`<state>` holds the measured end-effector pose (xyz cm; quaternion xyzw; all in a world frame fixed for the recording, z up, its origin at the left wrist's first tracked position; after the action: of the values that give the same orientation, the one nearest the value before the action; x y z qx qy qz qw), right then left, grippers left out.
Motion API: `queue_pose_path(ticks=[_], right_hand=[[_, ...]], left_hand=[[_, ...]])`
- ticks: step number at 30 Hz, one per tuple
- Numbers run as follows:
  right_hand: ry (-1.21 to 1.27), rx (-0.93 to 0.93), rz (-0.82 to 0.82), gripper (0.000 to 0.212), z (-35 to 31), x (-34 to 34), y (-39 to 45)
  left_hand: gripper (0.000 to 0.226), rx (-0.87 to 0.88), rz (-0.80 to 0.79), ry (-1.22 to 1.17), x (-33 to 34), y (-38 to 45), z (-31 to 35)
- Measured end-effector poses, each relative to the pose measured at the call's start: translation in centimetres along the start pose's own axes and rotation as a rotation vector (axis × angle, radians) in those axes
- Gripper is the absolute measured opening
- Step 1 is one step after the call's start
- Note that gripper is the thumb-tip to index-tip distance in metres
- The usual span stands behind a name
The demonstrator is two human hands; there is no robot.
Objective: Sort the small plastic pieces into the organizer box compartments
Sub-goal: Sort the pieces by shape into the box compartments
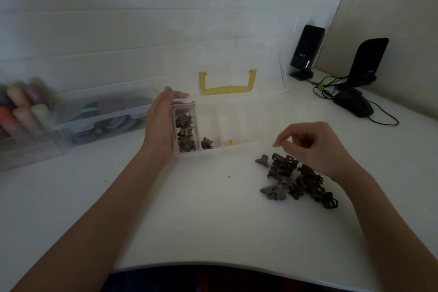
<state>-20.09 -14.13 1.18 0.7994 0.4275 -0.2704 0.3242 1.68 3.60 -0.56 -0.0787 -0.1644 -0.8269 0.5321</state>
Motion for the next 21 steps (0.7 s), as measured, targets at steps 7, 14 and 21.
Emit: queue_pose_path(ticks=[7, 14, 21], right_hand=[[-0.351, 0.059, -0.133, 0.02, 1.1, 1.2, 0.0], [-0.304, 0.049, -0.196, 0.019, 0.5, 1.9, 0.2], [-0.365, 0.08, -0.201, 0.018, 0.4, 2.6, 0.3]], left_hand=[[0.038, -0.022, -0.032, -0.005, -0.3, 0.3, -0.2], [0.037, -0.028, 0.0, -0.025, 0.0, 0.0, 0.1], [0.036, -0.03, -0.001, -0.027, -0.1, -0.3, 0.2]])
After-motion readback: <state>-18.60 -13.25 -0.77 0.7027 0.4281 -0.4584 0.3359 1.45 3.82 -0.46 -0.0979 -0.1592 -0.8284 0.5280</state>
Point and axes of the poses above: each hand's wrist, its own y-axis towards the middle knuckle, its own x-axis out of the palm, z = x × y, the point moved 1 cm from there along y, towards the middle knuckle, and after that the axes turned 5 degrees about x, right-handed, at the moved point
